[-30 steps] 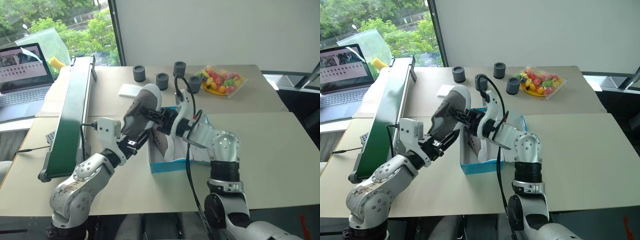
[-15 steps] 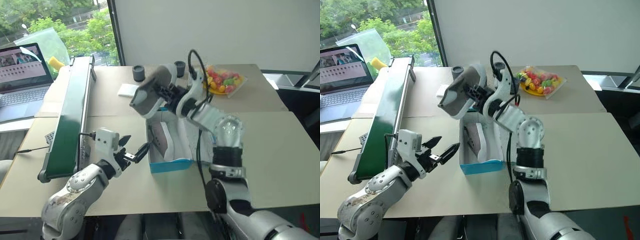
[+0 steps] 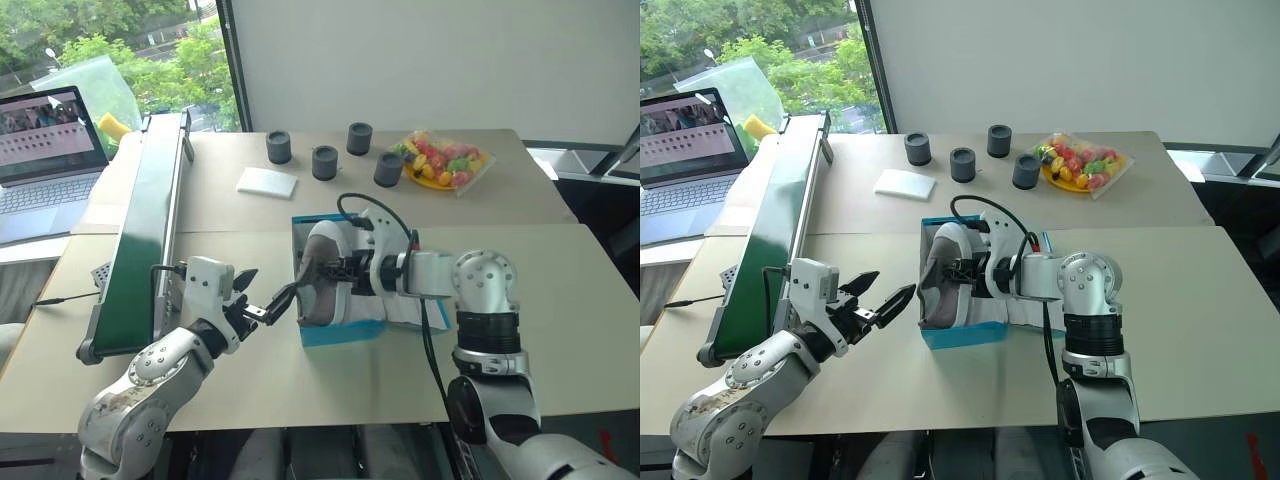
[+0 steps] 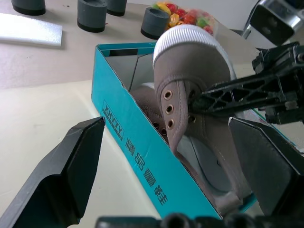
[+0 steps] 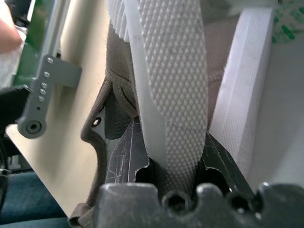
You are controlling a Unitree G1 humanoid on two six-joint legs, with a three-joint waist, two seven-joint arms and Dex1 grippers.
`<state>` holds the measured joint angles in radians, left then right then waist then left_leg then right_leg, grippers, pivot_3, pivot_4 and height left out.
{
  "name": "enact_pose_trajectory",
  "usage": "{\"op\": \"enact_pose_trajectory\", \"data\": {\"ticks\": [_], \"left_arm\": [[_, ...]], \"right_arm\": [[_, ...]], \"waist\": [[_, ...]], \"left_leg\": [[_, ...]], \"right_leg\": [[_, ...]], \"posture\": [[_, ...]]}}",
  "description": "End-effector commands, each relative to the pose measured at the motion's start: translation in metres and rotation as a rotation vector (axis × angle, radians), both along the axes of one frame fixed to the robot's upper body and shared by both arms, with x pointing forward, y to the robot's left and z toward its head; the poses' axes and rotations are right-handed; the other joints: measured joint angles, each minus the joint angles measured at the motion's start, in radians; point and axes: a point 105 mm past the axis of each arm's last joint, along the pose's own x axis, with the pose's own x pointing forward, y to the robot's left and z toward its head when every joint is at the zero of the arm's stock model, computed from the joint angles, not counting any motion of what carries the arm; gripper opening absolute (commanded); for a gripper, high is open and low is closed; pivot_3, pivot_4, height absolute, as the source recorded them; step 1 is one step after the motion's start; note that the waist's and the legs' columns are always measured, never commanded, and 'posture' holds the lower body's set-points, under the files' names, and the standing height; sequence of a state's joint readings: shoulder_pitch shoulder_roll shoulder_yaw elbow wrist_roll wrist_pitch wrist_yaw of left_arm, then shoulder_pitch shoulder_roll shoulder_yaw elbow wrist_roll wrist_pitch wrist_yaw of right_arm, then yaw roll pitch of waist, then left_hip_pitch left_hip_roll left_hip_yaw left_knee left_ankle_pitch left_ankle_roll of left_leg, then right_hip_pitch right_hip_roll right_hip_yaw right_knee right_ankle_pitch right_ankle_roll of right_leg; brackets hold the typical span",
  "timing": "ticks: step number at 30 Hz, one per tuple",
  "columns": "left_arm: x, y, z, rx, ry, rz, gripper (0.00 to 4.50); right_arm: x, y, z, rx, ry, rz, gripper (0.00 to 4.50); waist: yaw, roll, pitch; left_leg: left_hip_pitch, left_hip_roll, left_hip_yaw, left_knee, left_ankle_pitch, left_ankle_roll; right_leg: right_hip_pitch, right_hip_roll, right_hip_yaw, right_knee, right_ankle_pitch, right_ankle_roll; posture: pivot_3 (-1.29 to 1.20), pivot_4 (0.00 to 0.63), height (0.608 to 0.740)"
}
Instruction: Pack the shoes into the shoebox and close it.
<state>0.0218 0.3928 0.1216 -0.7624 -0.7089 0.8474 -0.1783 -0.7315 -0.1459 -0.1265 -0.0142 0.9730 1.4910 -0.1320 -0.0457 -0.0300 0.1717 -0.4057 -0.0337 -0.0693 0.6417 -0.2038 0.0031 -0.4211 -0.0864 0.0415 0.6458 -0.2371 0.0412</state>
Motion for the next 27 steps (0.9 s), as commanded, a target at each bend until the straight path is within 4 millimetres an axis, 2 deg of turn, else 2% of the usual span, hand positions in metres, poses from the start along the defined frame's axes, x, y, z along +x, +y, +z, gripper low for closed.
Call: {"op": "enact_pose_trajectory", "data": {"ticks": [1, 5, 7, 10, 15, 17, 19, 21, 24, 26, 27], "left_arm": [[-0.009, -0.006, 0.014, 0.004, -0.061, -0.055, 4.48], [-0.009, -0.005, 0.016, 0.02, -0.063, -0.075, 4.48], [-0.008, -0.005, 0.016, 0.026, -0.062, -0.089, 4.48], [-0.008, -0.009, 0.014, 0.029, -0.054, -0.127, 4.48], [-0.009, -0.015, 0.012, 0.03, -0.046, -0.16, 4.48], [-0.009, -0.017, 0.012, 0.031, -0.045, -0.163, 4.48], [-0.009, -0.016, 0.012, 0.03, -0.043, -0.162, 4.48], [-0.01, -0.017, 0.011, 0.028, -0.041, -0.163, 4.48], [-0.01, -0.018, 0.011, 0.026, -0.041, -0.164, 4.48], [-0.01, -0.017, 0.011, 0.022, -0.041, -0.159, 4.48], [-0.009, -0.017, 0.011, 0.023, -0.042, -0.156, 4.48]], "right_arm": [[-0.001, 0.008, 0.002, -0.05, -0.011, 0.047, 0.51], [0.011, 0.012, 0.012, -0.141, -0.059, 0.102, 0.51], [0.016, 0.02, 0.014, -0.192, -0.062, 0.146, 0.51], [0.017, 0.039, 0.005, -0.31, -0.059, 0.243, 0.51], [0.013, 0.052, -0.007, -0.436, -0.11, 0.376, 0.51], [0.011, 0.051, -0.012, -0.466, -0.121, 0.424, 0.51], [0.01, 0.044, -0.026, -0.557, -0.172, 0.481, 0.51], [0.014, 0.034, -0.042, -0.676, -0.286, 0.562, 0.51], [0.02, 0.028, -0.052, -0.773, -0.434, 0.652, 0.51], [-0.003, 0.031, -0.062, -0.57, -0.052, 0.591, 0.51], [-0.004, 0.034, -0.061, -0.551, -0.046, 0.601, 0.51]], "waist": [[0.001, 0.0, 0.0], [0.0, 0.0, 0.0], [0.001, 0.0, 0.0], [-0.002, 0.0, 0.0], [-0.001, 0.0, 0.0], [-0.001, 0.0, 0.0], [0.001, 0.0, 0.0], [0.002, 0.0, 0.0], [0.003, -0.001, -0.001], [0.0, -0.001, -0.001], [-0.001, -0.001, -0.001]], "left_leg": [[0.0, 0.0, 0.0, 0.0, 0.0, 0.0], [0.0, 0.0, 0.001, 0.0, 0.0, 0.0], [0.0, 0.0, 0.003, 0.0, 0.0, 0.0], [0.0, 0.0, 0.008, 0.0, 0.0, 0.0], [0.0, 0.001, 0.01, 0.0, 0.0, 0.0], [0.0, 0.001, 0.01, 0.0, 0.0, 0.0], [0.0, 0.002, 0.009, 0.0, 0.0, 0.0], [0.0, 0.001, 0.009, 0.0, 0.0, 0.0], [0.002, 0.001, 0.009, 0.0, -0.001, 0.0], [0.006, 0.001, 0.01, 0.0, 0.0, 0.0], [0.008, 0.002, 0.009, 0.0, -0.001, 0.0]], "right_leg": [[0.0, 0.0, 0.0, 0.0, 0.0, 0.0], [0.0, 0.0, 0.0, 0.0, 0.0, 0.0], [0.0, 0.0, 0.0, 0.0, 0.0, 0.0], [-0.001, 0.0, 0.0, 0.0, 0.0, 0.0], [-0.001, 0.001, 0.0, -0.001, 0.0, 0.0], [-0.001, 0.001, 0.0, -0.001, 0.0, 0.0], [-0.001, 0.001, 0.0, -0.001, 0.0, 0.0], [-0.001, 0.001, 0.0, -0.001, 0.0, 0.0], [0.001, 0.001, 0.0, -0.002, 0.0, 0.0], [0.004, 0.001, 0.0, -0.002, 0.0, 0.0], [0.007, 0.001, 0.001, -0.002, 0.001, 0.0]], "posture": [[0.0, 0.15, 0.74], [0.0, 0.15, 0.74], [0.0, 0.15, 0.74], [0.0, 0.15, 0.74], [0.0, 0.15, 0.74], [0.0, 0.15, 0.74], [0.0, 0.15, 0.74], [0.0, 0.15, 0.74], [0.0, 0.15, 0.74], [0.0, 0.15, 0.74], [0.0, 0.15, 0.74]]}}
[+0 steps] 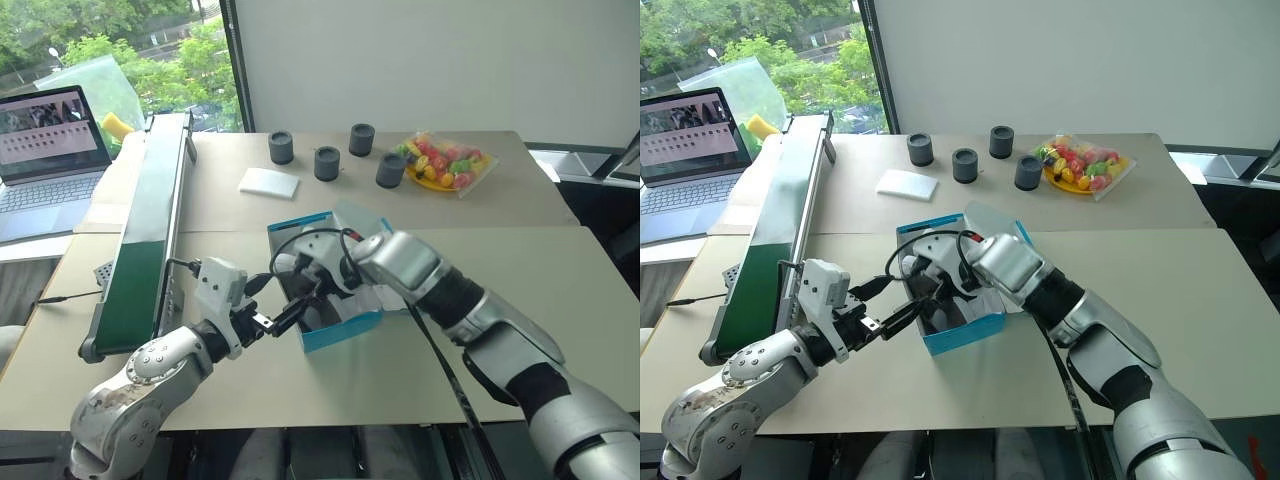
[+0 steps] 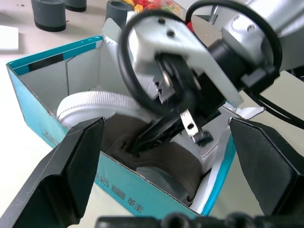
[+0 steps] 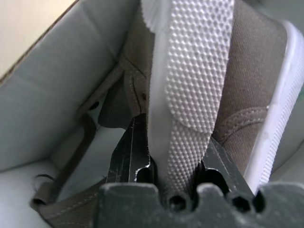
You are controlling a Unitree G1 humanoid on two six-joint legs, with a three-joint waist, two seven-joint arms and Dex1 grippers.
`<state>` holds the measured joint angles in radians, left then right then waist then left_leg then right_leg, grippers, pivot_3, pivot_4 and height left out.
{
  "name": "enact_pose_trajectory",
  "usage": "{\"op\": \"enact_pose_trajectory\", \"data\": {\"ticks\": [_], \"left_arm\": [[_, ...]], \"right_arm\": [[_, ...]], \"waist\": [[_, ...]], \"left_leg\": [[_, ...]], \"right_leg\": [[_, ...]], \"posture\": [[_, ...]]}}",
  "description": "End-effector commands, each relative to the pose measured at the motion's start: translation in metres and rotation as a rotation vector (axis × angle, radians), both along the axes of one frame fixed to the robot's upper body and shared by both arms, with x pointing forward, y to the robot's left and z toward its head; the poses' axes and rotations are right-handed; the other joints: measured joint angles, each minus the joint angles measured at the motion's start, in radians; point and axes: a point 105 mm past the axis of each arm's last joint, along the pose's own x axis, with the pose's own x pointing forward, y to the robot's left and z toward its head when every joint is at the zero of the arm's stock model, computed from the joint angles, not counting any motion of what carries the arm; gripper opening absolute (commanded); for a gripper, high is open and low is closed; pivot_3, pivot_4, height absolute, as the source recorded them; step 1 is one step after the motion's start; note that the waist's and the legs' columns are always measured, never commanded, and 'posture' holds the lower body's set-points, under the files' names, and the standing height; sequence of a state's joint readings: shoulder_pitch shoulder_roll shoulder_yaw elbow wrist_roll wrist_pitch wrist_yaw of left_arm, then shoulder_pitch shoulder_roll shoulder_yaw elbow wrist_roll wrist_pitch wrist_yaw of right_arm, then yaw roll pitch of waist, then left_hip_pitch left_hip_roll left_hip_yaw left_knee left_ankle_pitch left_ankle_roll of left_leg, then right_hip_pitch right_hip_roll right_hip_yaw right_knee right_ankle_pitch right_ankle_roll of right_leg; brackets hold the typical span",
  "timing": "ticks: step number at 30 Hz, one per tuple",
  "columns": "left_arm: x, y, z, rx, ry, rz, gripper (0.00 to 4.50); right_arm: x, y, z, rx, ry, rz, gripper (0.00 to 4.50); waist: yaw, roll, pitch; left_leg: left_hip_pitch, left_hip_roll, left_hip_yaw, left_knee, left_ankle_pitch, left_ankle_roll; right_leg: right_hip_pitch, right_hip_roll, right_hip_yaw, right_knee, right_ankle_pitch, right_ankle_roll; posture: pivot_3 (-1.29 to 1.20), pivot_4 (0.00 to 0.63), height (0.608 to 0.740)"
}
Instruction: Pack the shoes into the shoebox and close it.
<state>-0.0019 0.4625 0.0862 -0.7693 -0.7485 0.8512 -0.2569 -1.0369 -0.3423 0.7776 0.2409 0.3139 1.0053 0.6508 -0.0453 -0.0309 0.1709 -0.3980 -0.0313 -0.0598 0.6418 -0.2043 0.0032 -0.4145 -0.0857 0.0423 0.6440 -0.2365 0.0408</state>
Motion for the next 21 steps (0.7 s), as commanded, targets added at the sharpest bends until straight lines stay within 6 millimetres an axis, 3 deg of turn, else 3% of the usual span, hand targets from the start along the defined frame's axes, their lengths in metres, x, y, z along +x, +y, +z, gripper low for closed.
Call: {"op": "enact_pose_trajectory", "data": {"ticks": [1, 3, 7, 12, 19, 20, 21], "left_arm": [[-0.002, -0.003, 0.008, -0.009, -0.035, -0.009, 4.48], [-0.002, -0.002, 0.008, -0.008, -0.036, -0.009, 4.48], [0.0, -0.003, 0.01, -0.007, -0.042, -0.011, 4.48], [0.0, -0.002, 0.011, -0.004, -0.045, -0.005, 4.48], [0.001, 0.0, 0.01, -0.002, -0.043, 0.01, 4.48], [0.001, 0.0, 0.009, -0.002, -0.042, 0.012, 4.5], [0.001, 0.0, 0.01, -0.004, -0.042, 0.013, 4.5]], "right_arm": [[-0.009, -0.01, -0.024, -0.025, 0.198, -0.082, 0.51], [-0.004, -0.01, -0.023, -0.055, 0.107, -0.025, 0.51], [-0.01, -0.008, -0.03, -0.06, 0.183, -0.019, 0.51], [-0.01, -0.02, -0.05, -0.112, 0.216, -0.061, 0.51], [0.002, -0.019, -0.044, -0.057, 0.224, -0.163, 0.51], [0.004, -0.019, -0.043, -0.043, 0.226, -0.188, 1.42], [0.006, -0.019, -0.042, -0.025, 0.239, -0.213, 1.64]], "waist": [[0.001, 0.0, 0.0], [0.005, 0.0, 0.0], [0.001, 0.0, 0.0], [0.002, 0.0, -0.004], [0.002, 0.0, -0.007], [0.001, 0.0, -0.007], [0.001, 0.0, -0.007]], "left_leg": [[0.004, 0.004, -0.001, 0.0, 0.0, 0.0], [0.01, 0.005, -0.001, -0.001, -0.001, -0.001], [0.009, 0.007, 0.0, -0.001, -0.002, -0.002], [0.01, 0.011, 0.002, -0.001, -0.004, -0.005], [0.014, 0.011, 0.002, -0.001, -0.004, -0.005], [0.015, 0.011, 0.002, -0.001, -0.004, -0.005], [0.016, 0.012, 0.002, -0.001, -0.004, -0.005]], "right_leg": [[0.005, 0.001, 0.0, 0.0, 0.0, -0.001], [0.011, 0.004, -0.001, -0.003, 0.0, -0.001], [0.011, 0.006, 0.0, -0.004, 0.0, -0.001], [0.011, 0.009, 0.0, -0.004, 0.0, -0.004], [0.014, 0.009, 0.0, -0.004, -0.001, -0.004], [0.015, 0.01, 0.0, -0.004, -0.001, -0.005], [0.016, 0.01, 0.0, -0.004, -0.001, -0.004]], "posture": [[0.0, 0.15, 0.74], [0.0, 0.15, 0.74], [0.0, 0.15, 0.74], [0.0, 0.15, 0.74], [0.0, 0.15, 0.74], [0.0, 0.15, 0.74], [0.0, 0.15, 0.74]]}}
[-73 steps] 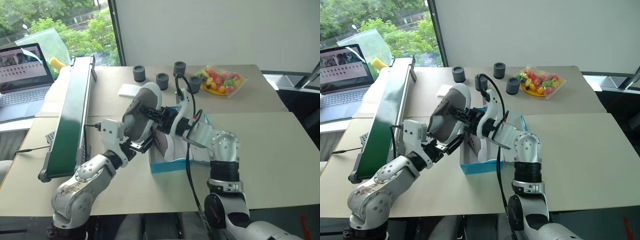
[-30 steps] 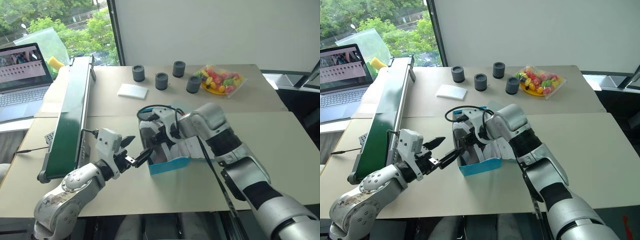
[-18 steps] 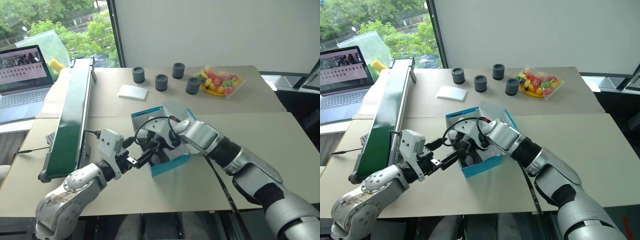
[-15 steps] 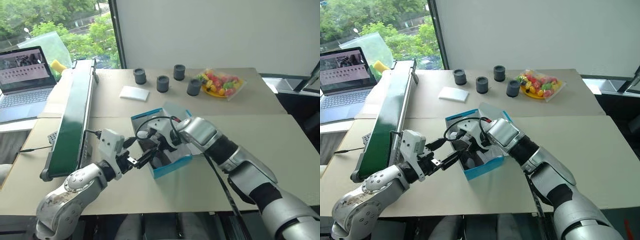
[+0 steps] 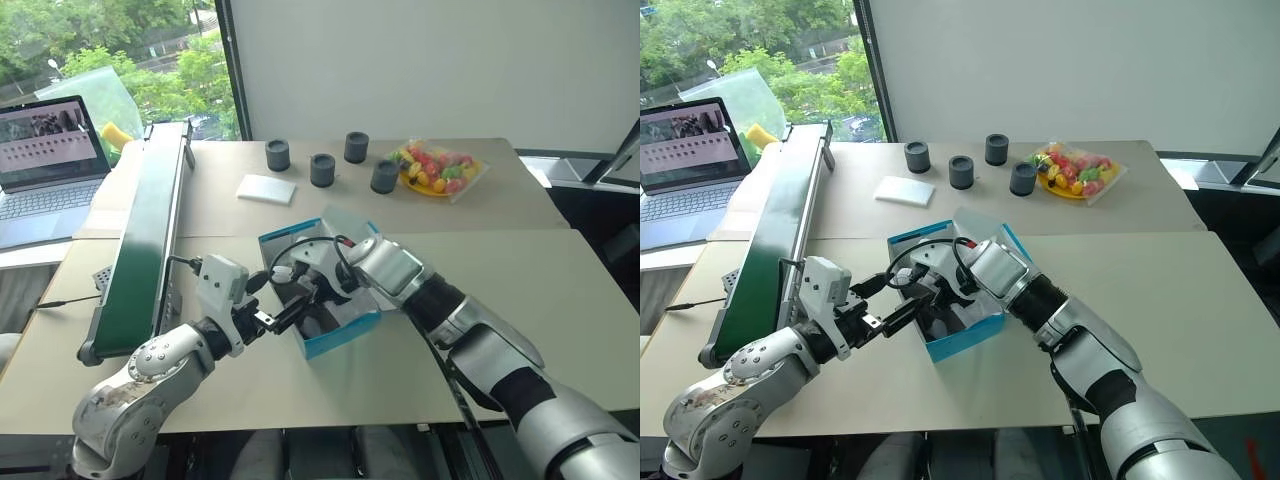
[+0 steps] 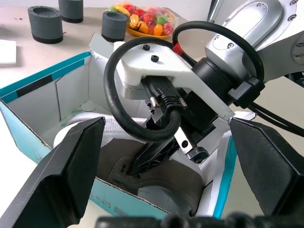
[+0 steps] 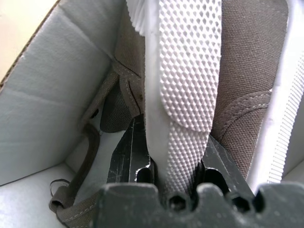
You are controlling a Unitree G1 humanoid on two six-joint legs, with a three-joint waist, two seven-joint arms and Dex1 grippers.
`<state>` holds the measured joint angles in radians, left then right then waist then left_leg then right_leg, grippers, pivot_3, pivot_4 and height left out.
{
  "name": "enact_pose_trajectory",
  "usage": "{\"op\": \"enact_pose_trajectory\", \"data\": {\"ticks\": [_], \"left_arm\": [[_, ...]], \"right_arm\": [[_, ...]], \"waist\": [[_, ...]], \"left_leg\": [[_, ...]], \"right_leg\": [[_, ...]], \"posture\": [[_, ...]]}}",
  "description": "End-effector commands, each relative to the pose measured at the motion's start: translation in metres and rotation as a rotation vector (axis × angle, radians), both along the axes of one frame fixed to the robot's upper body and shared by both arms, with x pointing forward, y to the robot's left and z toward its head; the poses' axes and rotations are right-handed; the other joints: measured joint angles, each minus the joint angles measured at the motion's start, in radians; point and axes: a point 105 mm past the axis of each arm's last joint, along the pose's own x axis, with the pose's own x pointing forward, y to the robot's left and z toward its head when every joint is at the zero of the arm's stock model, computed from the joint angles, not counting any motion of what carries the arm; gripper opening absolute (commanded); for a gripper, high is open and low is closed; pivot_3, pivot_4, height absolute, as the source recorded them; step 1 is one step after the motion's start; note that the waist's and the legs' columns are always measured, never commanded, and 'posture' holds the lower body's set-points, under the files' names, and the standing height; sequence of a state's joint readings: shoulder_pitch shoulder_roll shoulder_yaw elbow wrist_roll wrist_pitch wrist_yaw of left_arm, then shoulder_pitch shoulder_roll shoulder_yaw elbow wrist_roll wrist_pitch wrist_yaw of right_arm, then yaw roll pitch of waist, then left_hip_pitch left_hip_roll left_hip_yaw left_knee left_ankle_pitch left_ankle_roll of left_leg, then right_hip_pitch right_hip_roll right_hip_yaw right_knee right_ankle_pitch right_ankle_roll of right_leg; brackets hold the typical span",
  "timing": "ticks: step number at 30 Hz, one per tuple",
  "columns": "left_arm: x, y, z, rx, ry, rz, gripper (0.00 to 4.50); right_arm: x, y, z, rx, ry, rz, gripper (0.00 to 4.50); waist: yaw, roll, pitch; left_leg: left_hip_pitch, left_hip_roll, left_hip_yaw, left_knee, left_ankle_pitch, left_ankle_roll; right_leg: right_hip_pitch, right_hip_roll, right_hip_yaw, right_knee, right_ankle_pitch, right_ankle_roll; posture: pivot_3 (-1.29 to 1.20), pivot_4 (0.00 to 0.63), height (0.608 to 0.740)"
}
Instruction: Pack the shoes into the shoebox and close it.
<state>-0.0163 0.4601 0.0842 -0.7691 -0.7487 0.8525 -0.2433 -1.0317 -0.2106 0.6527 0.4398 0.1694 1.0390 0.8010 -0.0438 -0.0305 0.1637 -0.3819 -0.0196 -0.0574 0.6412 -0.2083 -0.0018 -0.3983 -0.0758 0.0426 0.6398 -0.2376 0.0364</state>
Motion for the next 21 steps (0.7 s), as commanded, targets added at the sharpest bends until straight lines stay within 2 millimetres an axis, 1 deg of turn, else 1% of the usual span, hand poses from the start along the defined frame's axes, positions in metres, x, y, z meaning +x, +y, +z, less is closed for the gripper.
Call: {"op": "enact_pose_trajectory", "data": {"ticks": [1, 3, 6, 7, 11, 16, 18, 21], "left_arm": [[-0.001, 0.001, 0.007, -0.004, -0.031, 0.005, 4.5], [-0.001, 0.0, 0.006, -0.005, -0.029, 0.003, 4.5], [-0.002, 0.0, 0.007, -0.006, -0.029, 0.001, 4.5], [-0.001, 0.0, 0.007, -0.006, -0.028, 0.001, 4.5], [-0.001, 0.0, 0.006, -0.004, -0.026, 0.0, 4.5], [0.0, 0.001, 0.006, -0.001, -0.025, -0.003, 4.5], [0.0, 0.002, 0.006, 0.0, -0.025, -0.004, 4.5], [0.002, 0.002, 0.007, 0.004, -0.026, -0.008, 4.5]], "right_arm": [[0.003, -0.021, -0.027, -0.057, 0.088, -0.158, 2.0], [0.005, -0.018, -0.022, -0.036, 0.096, -0.18, 2.66], [0.011, -0.012, -0.006, 0.005, 0.069, -0.191, 3.64], [0.013, -0.011, 0.002, 0.026, 0.062, -0.198, 3.64], [0.018, -0.004, 0.044, 0.141, 0.053, -0.227, 3.64], [0.022, -0.009, 0.085, 0.238, 0.017, -0.279, 3.64], [0.022, -0.012, 0.097, 0.271, 0.01, -0.298, 3.64], [0.022, -0.015, 0.104, 0.299, 0.002, -0.327, 3.64]], "waist": [[0.0, 0.0, 0.0], [0.0, 0.0, 0.0], [0.006, 0.0, 0.0], [0.005, 0.001, 0.0], [0.007, 0.002, 0.003], [0.004, 0.002, 0.003], [0.004, 0.002, 0.003], [0.004, 0.002, 0.003]], "left_leg": [[0.0, 0.0, 0.0, 0.0, 0.0, 0.0], [-0.001, 0.0, 0.0, 0.0, 0.0, 0.0], [-0.005, 0.0, 0.0, 0.0, 0.0, 0.0], [-0.006, 0.0, 0.0, 0.0, 0.0, 0.0], [-0.009, 0.0, -0.001, 0.0, 0.0, 0.0], [-0.016, 0.0, -0.001, 0.0, 0.0, 0.0], [-0.024, 0.0, 0.0, 0.0, 0.0, 0.0], [-0.025, 0.0, 0.0, 0.0, 0.0, 0.0]], "right_leg": [[0.0, 0.0, 0.0, 0.0, -0.001, 0.001], [-0.001, 0.0, 0.0, 0.001, -0.001, 0.001], [-0.005, 0.0, 0.0, 0.001, 0.0, -0.001], [-0.006, 0.0, 0.0, 0.001, 0.0, -0.001], [-0.008, -0.001, 0.0, 0.001, 0.0, -0.001], [-0.016, 0.0, 0.0, 0.001, 0.0, -0.001], [-0.025, 0.0, 0.0, 0.003, 0.001, -0.002], [-0.026, -0.001, 0.0, 0.003, 0.001, -0.002]], "posture": [[0.0, 0.15, 0.74], [0.0, 0.15, 0.74], [0.0, 0.15, 0.74], [0.0, 0.15, 0.74], [0.0, 0.15, 0.74], [0.0, 0.15, 0.74], [0.0, 0.15, 0.74], [0.0, 0.15, 0.74]]}}
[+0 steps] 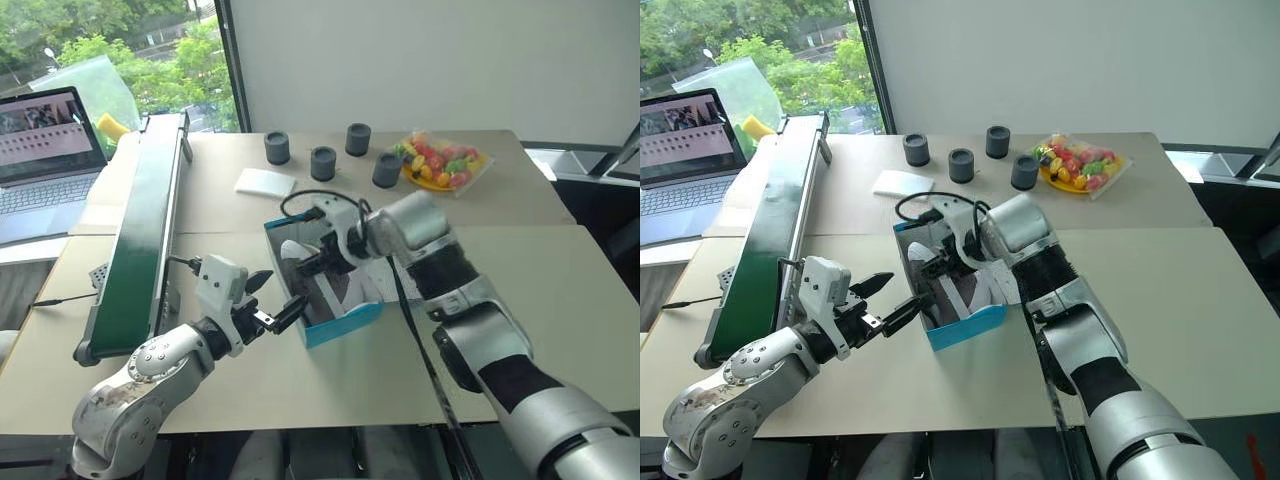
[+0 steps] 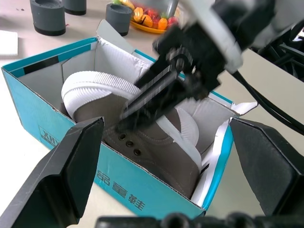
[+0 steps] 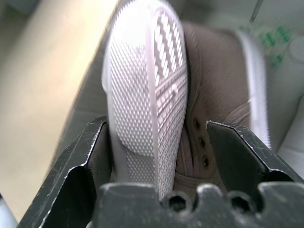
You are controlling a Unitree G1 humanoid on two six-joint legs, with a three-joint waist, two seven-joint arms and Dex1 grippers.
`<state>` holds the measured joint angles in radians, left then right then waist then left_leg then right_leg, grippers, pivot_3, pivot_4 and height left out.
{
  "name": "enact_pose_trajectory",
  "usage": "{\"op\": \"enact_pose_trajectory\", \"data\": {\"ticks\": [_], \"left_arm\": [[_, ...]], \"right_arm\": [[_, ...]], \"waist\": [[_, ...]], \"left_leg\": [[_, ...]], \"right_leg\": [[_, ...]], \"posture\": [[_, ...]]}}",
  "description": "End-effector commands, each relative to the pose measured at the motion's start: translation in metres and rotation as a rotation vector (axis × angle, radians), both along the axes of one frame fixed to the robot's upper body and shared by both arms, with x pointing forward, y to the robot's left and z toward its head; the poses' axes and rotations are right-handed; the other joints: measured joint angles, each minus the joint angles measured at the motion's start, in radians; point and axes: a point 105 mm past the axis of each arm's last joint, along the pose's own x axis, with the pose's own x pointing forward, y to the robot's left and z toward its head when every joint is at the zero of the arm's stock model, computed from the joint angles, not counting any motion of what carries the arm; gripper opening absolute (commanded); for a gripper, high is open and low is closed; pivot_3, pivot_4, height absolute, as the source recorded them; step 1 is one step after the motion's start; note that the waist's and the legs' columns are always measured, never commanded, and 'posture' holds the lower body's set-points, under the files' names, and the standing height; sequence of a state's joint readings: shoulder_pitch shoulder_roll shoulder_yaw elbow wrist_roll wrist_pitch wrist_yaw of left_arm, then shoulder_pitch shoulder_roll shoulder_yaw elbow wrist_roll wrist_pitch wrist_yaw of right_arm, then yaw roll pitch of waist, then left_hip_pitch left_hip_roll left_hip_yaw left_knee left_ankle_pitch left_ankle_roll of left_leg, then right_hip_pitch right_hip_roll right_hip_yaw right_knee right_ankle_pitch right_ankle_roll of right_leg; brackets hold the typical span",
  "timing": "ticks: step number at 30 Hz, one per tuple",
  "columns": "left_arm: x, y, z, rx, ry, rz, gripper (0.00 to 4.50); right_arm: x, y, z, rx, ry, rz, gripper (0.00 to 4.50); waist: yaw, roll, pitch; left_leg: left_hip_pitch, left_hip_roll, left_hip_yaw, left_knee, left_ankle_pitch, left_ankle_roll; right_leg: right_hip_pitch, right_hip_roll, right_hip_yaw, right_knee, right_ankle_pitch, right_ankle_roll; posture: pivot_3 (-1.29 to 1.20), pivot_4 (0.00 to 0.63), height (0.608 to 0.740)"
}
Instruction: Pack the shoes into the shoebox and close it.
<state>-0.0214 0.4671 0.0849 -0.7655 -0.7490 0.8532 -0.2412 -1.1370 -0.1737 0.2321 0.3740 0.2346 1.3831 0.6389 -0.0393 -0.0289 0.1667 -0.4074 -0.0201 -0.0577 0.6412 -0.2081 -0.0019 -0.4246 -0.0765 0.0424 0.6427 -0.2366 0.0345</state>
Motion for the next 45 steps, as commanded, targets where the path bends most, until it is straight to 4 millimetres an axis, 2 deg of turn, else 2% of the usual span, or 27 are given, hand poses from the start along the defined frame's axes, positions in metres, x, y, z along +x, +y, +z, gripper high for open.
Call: {"op": "enact_pose_trajectory", "data": {"ticks": [1, 5, 11, 14, 20, 23, 33, 45], "left_arm": [[0.001, 0.0, 0.007, -0.003, -0.026, -0.013, 4.5], [0.002, 0.0, 0.007, -0.001, -0.027, -0.019, 4.5], [0.002, 0.0, 0.007, 0.0, -0.025, -0.021, 4.5], [0.002, 0.001, 0.007, 0.002, -0.025, -0.018, 4.5], [0.002, 0.0, 0.007, 0.003, -0.022, -0.021, 4.5], [0.003, 0.001, 0.007, 0.002, -0.023, -0.021, 4.5], [0.002, 0.002, 0.007, 0.007, -0.018, -0.014, 4.5], [-0.001, 0.003, 0.007, 0.011, -0.014, -0.002, 4.5]], "right_arm": [[0.001, 0.0, 0.029, 0.059, -0.069, -0.021, 3.64], [0.003, -0.002, 0.027, 0.08, -0.069, -0.07, 3.64], [-0.003, 0.009, 0.022, 0.143, -0.062, -0.101, 3.64], [-0.006, 0.012, 0.026, 0.157, -0.091, -0.101, 2.97], [-0.005, 0.013, 0.046, 0.207, -0.147, -0.109, 0.9], [-0.007, 0.015, 0.05, 0.215, -0.158, -0.1, 0.04], [-0.029, 0.026, 0.022, 0.163, -0.097, -0.013, 0.04], [-0.015, 0.026, -0.029, 0.038, -0.085, -0.015, 0.04]], "waist": [[0.0, 0.0, 0.0], [-0.001, 0.0, 0.0], [-0.004, 0.0, 0.0], [-0.003, 0.0, 0.0], [-0.004, 0.0, 0.0], [-0.004, 0.0, 0.0], [-0.004, 0.0, 0.0], [-0.006, 0.0, 0.0]], "left_leg": [[0.0, 0.0, 0.0, 0.0, 0.0, 0.0], [0.001, 0.0, 0.0, 0.0, 0.0, 0.0], [0.001, 0.0, 0.001, 0.0, 0.0, 0.0], [0.001, 0.0, 0.001, 0.0, 0.0, 0.0], [0.001, 0.0, 0.001, 0.0, 0.0, 0.0], [0.001, 0.0, 0.001, 0.0, 0.0, 0.0], [0.001, 0.0, 0.001, 0.0, 0.0, 0.0], [0.005, 0.0, 0.002, 0.0, 0.0, 0.0]], "right_leg": [[0.0, 0.0, 0.0, 0.0, 0.0, 0.0], [0.001, 0.0, 0.0, 0.0, 0.0, 0.0], [0.001, 0.0, 0.0, 0.0, 0.0, 0.0], [0.001, 0.0, 0.0, 0.0, 0.0, 0.0], [0.001, 0.001, 0.0, 0.0, 0.0, 0.0], [0.001, 0.001, 0.0, 0.0, 0.0, 0.0], [0.001, 0.001, 0.0, 0.0, 0.0, 0.0], [0.004, 0.001, 0.0, 0.001, 0.0, 0.0]], "posture": [[0.0, 0.15, 0.74], [0.0, 0.15, 0.74], [0.0, 0.15, 0.74], [0.0, 0.15, 0.74], [0.0, 0.15, 0.74], [0.0, 0.15, 0.74], [0.0, 0.15, 0.74], [0.0, 0.15, 0.74]]}}
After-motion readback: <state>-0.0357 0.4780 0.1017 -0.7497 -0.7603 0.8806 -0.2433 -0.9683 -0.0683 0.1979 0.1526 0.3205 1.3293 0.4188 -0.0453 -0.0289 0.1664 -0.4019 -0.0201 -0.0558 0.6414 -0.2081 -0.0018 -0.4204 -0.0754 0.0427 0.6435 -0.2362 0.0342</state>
